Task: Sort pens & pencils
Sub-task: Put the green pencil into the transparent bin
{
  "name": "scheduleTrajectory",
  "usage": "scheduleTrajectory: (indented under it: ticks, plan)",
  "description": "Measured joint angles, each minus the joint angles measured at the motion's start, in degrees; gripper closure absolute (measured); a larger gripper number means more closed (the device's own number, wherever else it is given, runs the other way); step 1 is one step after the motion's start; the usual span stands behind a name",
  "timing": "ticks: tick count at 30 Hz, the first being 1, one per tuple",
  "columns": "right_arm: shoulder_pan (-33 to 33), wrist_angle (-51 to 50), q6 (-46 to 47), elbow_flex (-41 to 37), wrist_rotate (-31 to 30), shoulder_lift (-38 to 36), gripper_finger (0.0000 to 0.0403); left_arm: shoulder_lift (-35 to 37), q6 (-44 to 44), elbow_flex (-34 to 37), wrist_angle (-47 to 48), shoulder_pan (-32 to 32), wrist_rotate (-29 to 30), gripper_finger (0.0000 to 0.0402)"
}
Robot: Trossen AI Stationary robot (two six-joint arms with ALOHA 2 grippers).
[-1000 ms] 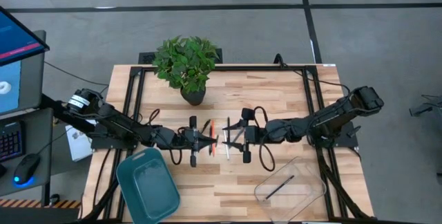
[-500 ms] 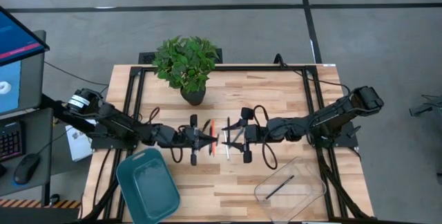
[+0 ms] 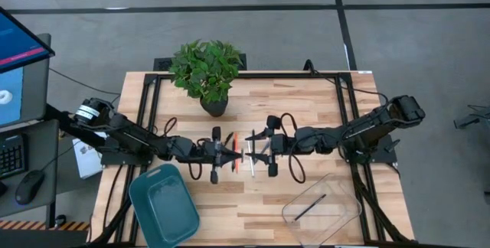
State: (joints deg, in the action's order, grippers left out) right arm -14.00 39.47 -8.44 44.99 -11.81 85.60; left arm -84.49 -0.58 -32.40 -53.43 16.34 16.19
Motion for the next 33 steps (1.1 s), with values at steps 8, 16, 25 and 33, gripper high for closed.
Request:
scheduleTrajectory:
  ticks: [8, 16, 25, 33]
  plan:
    - [0.28, 1.73, -0.03, 0.02, 1.61, 0.0, 0.0159, 0.0, 0.53, -2.56, 5.23, -0.86, -0.02, 0.0401]
    - [1.03, 2.06, 0.01, 0.02, 2.82, 0.0, 0.0159, 0.0, 0.26, -2.62, 5.18, -2.16, -0.9, 0.0401]
    - [2.38, 7.1, 0.47, 2.19, 3.04, 9.39, 0.0159, 0.0, 0.28, -2.64, 4.26, -2.58, -2.51, 0.0401]
    - [2.0, 1.04, -1.05, 5.98, 3.01, 8.06, 0.0159, 0.0, 0.17, -2.64, 5.81, -2.58, -2.45, 0.0401]
